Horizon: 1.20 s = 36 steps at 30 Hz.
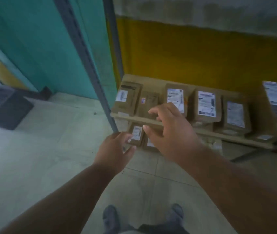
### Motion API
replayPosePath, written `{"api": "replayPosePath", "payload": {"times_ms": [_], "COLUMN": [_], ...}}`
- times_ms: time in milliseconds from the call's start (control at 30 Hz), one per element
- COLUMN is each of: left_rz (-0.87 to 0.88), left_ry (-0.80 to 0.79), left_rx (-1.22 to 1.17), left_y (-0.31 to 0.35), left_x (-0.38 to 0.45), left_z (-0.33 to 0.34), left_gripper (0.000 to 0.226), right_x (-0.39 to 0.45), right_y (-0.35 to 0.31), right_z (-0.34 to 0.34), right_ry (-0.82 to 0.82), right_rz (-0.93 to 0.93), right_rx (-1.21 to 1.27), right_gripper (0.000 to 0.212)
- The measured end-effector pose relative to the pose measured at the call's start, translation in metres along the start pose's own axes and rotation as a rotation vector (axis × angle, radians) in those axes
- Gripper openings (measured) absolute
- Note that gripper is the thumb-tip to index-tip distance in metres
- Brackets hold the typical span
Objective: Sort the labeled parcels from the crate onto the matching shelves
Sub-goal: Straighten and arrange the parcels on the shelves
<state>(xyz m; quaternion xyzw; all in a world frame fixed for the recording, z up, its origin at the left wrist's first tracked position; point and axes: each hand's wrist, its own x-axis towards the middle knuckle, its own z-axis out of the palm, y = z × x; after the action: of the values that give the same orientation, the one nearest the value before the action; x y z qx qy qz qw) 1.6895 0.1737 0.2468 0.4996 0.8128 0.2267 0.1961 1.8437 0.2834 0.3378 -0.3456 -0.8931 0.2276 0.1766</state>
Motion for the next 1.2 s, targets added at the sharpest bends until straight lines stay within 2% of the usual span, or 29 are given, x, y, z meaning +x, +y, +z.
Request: {"api": "replayPosePath", "payload": {"times_ms": [133,267,400,567,700,833,967,1100,1200], "left_rz": [-0.091,-0.175,-0.254,-0.335,-0.334,-0.304,-0.218,-0.154,-0.155], "left_ry": [-0.046,-0.085,-0.118,-0.220,-0.229,-0.245,-0.211,-0.269,-0.280], "left_rx": [0.042,-0.006,-0.075,-0.100,-0.094,-0.092,-0.040,0.025,0.035], "left_y": [-0.079,-0.131,-0.178,-0.248,-0.293,-0.318,-0.332,-0.347,-0.355], "left_x": [-0.010,0.010,0.052,0.102,0.145,0.186,0.232,0.265,0.279], "left_z": [0.005,0.046,0.130,0.256,0.347,0.410,0.441,0.462,0.471], "left_gripper": [0.040,0.045,0.045,0.049,0.052,0.056,0.057,0.070,0.063], "right_x": [0.021,0.037,0.043,0.049,0.073,0.111,0.162,0.211,0.230], "right_y": [-0.018,0.006,0.066,0.185,0.280,0.345,0.401,0.443,0.462], "right_z": [0.062,0.121,0.209,0.329,0.411,0.477,0.524,0.556,0.573], "right_ry": [-0.112,-0.206,-0.267,-0.388,-0.419,-0.383,-0.381,-0.376,-0.382], "right_rz": [-0.027,-0.007,0.038,0.107,0.149,0.179,0.169,0.184,0.188], "right_rx": [0.007,0.015,0.007,-0.071,-0.111,-0.124,-0.208,-0.297,-0.333], "right_gripper": [0.040,0.039,0.034,0.032,0.034,0.038,0.049,0.061,0.071]}}
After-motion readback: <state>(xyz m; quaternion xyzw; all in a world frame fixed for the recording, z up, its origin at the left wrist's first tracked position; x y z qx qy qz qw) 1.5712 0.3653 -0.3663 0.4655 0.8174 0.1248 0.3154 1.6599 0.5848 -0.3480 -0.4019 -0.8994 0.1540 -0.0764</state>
